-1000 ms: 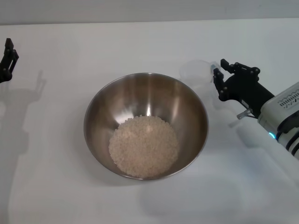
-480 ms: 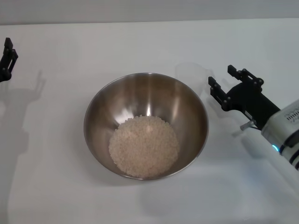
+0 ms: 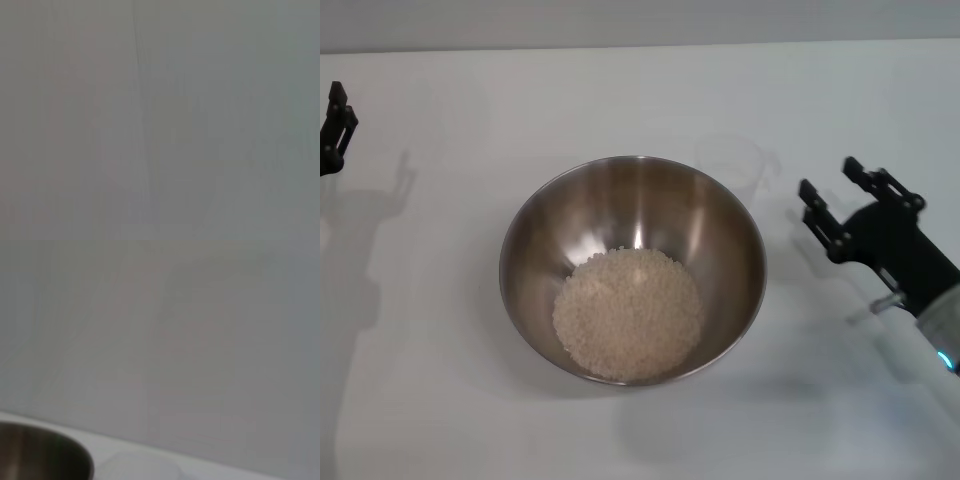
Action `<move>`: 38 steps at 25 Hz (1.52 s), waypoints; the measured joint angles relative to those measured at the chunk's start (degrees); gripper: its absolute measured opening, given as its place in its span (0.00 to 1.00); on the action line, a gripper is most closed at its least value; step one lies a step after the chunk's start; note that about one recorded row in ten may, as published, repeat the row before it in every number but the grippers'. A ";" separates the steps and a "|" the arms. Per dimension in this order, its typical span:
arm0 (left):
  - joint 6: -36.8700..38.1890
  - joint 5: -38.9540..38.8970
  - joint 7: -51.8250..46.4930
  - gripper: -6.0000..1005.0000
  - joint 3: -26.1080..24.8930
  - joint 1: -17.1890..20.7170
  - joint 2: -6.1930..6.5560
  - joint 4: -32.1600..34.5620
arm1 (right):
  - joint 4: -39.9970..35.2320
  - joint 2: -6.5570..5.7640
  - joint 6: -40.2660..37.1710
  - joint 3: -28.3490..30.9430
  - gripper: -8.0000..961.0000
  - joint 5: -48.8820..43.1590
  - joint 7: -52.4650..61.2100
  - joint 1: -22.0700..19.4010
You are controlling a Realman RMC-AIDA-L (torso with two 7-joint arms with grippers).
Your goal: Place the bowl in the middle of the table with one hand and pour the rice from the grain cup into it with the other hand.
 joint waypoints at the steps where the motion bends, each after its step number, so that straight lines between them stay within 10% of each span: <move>1: 0.00 0.01 0.00 0.81 -0.05 0.06 0.00 0.00 | -0.02 -0.03 -1.35 0.10 0.60 0.00 0.00 -0.78; 17: 0.24 -0.02 0.00 0.81 -0.26 1.07 -0.08 0.58 | -0.17 0.33 -25.74 18.72 0.78 2.76 1.55 -13.74; 38: 0.10 0.00 0.00 0.81 -0.41 1.59 -0.10 0.64 | -0.45 0.40 -27.27 19.52 0.80 4.11 1.33 -12.11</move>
